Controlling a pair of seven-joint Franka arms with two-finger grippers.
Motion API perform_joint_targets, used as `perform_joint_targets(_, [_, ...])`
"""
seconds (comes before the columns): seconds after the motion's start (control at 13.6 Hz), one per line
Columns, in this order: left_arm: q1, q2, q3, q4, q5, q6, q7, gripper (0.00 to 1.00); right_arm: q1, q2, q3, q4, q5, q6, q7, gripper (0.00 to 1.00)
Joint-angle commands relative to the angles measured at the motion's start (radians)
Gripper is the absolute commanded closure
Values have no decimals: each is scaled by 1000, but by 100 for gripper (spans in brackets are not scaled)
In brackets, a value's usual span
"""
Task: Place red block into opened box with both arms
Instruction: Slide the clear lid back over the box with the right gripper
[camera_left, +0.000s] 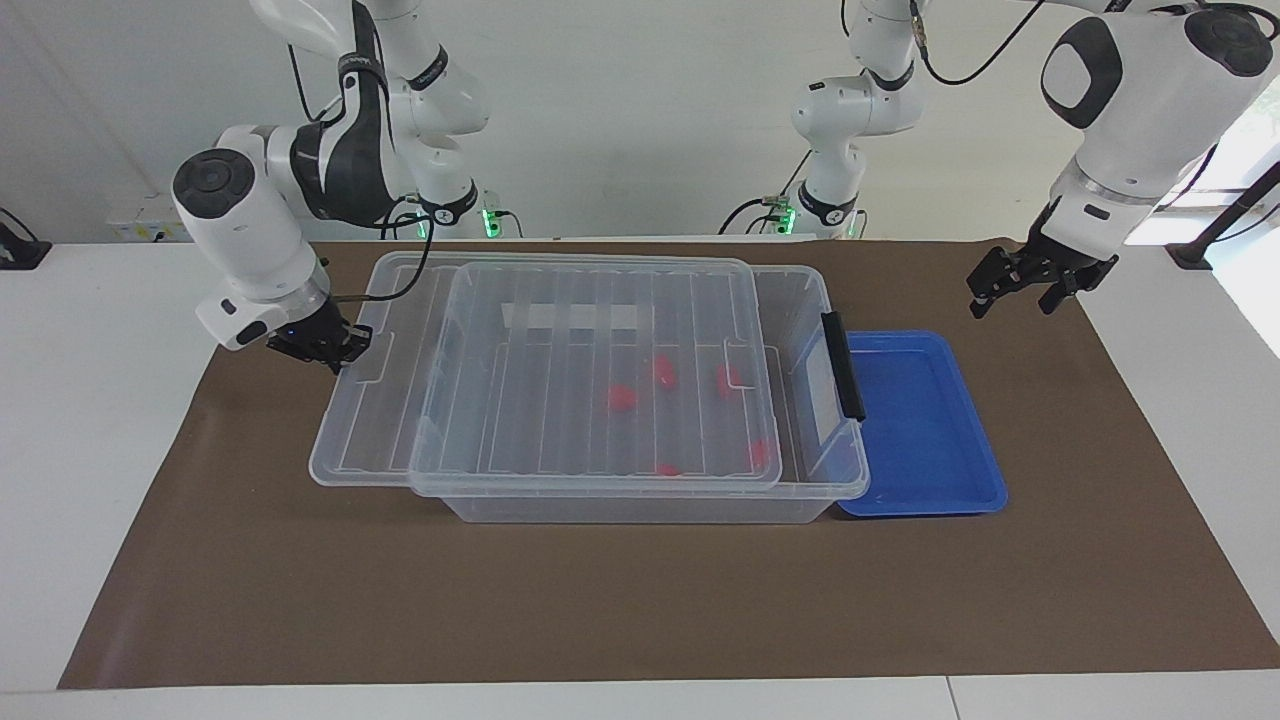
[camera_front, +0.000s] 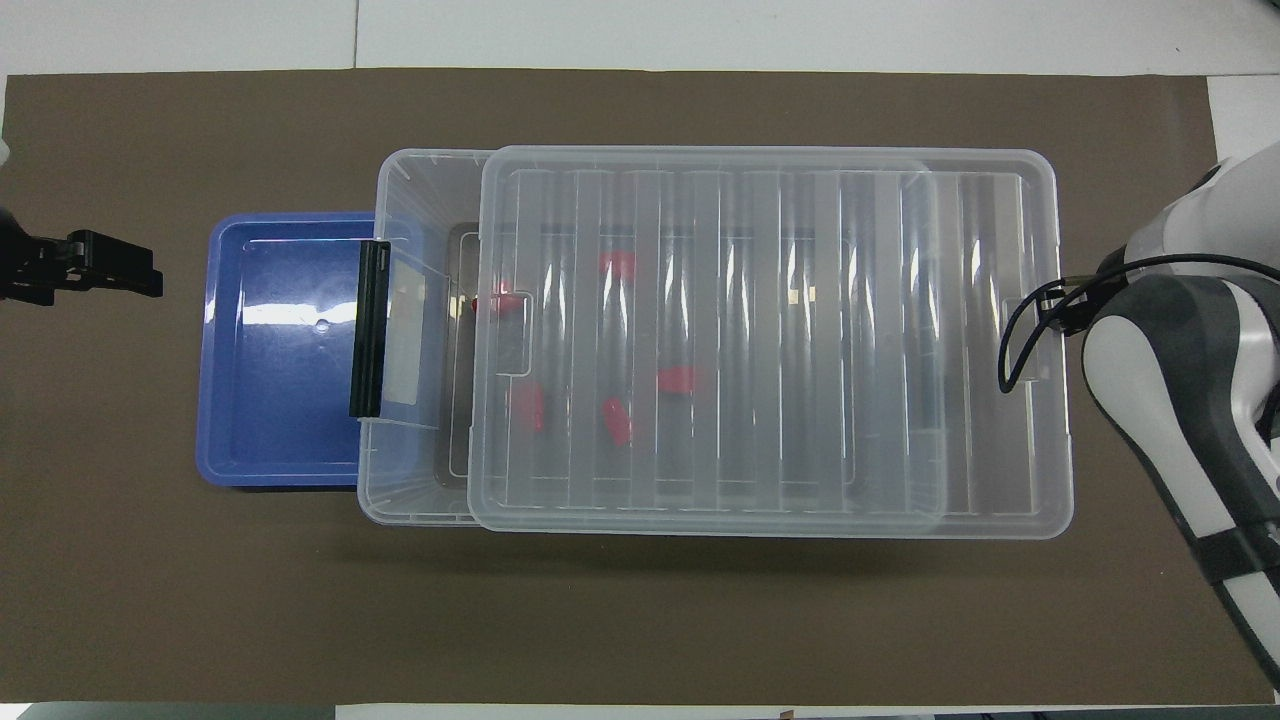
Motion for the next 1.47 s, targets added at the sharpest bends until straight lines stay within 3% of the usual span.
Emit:
perform_joint_targets(0.0, [-4, -32, 2, -32, 12, -7, 12, 0, -8, -32, 24, -67, 30, 52, 32, 100])
perform_joint_targets(1.39, [6, -32, 2, -32, 10, 3, 4, 0, -2, -18, 151, -76, 32, 103, 231, 100])
